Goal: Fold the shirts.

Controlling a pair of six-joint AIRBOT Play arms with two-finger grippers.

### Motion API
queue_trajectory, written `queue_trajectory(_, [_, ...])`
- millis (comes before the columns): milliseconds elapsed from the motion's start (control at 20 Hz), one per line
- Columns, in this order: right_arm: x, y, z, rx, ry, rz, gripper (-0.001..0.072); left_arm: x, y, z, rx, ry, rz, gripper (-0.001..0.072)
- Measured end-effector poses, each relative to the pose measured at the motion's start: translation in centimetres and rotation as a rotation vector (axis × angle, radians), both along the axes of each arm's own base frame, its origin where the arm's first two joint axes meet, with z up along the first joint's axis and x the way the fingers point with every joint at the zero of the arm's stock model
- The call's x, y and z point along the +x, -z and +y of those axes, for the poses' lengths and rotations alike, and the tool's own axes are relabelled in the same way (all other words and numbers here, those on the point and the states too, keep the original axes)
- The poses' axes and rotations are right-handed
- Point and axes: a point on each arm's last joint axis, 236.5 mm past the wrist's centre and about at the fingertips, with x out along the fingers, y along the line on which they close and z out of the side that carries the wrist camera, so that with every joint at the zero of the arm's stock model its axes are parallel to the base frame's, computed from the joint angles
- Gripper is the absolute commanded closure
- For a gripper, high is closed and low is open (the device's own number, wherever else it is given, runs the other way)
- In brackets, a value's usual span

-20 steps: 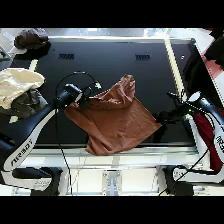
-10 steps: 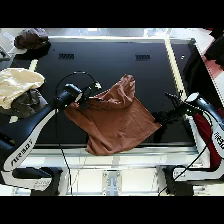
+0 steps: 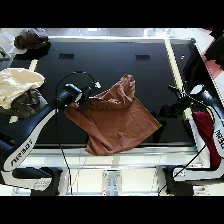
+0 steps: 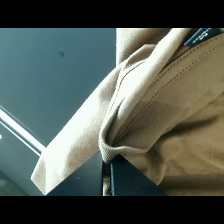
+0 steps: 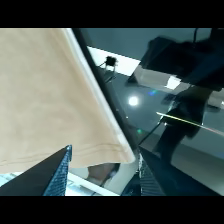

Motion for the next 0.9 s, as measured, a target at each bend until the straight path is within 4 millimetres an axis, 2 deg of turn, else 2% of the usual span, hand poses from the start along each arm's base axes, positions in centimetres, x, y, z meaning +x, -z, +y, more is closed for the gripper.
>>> queue_trajectory(300, [-0.6, 1.6, 0.1, 0.014, -0.011, 0.05, 0.0257, 0.0, 0.0, 0.0, -0.006, -0.012, -0.001, 0.0688])
queue_trajectory(900, [-2.9, 2.7, 1.7, 0.109, -0.065, 0.17, 0.0259, 0.0, 0.0, 0.0, -0.008, -0.015, -0.001, 0.0688])
